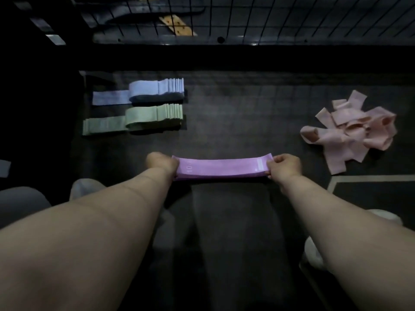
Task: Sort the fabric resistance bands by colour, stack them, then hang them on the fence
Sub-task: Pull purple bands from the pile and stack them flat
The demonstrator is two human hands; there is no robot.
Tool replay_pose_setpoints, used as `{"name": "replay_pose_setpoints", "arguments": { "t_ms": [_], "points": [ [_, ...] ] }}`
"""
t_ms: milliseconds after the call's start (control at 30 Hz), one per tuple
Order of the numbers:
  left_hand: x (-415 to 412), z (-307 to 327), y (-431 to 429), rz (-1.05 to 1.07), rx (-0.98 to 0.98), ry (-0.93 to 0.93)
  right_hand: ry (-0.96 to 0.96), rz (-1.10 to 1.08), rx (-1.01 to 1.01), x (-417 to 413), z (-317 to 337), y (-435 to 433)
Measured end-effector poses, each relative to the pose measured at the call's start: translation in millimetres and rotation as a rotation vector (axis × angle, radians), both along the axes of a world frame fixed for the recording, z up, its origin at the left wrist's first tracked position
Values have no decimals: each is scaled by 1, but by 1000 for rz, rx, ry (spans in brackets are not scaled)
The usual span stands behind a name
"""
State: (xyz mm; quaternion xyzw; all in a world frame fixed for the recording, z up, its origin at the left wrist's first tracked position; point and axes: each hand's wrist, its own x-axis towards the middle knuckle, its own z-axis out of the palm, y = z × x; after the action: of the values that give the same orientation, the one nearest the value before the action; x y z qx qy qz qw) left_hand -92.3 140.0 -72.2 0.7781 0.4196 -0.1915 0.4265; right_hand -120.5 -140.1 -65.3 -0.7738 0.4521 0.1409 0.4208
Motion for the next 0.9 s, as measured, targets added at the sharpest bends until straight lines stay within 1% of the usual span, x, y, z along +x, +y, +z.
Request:
{"name": "replay_pose_setpoints", "arguments": {
  "t_ms": [167, 367, 500, 600, 767, 833, 900],
  "points": [
    [-2, -10, -6, 21, 86, 53, 52, 37, -114, -2, -14, -8],
    [-10, -14, -2, -107, 197, 85, 90, 123, -170, -7, -26, -7],
    [-15, -23, 0, -160, 230, 62, 82, 150, -209, -10, -34, -8],
    [-17, -26, 0, -203, 222, 42, 81, 170, -209, -12, -38, -9],
    [-19, -29, 1, -190, 214, 13, 87, 189, -205, -12, -45, -11],
    [-19, -31, 1, -192, 237, -7, 81, 184, -197, -11, -46, -11],
    [-19, -32, 1, -212, 281, 22, 83, 182, -175, -9, -46, -9]
  ]
}}
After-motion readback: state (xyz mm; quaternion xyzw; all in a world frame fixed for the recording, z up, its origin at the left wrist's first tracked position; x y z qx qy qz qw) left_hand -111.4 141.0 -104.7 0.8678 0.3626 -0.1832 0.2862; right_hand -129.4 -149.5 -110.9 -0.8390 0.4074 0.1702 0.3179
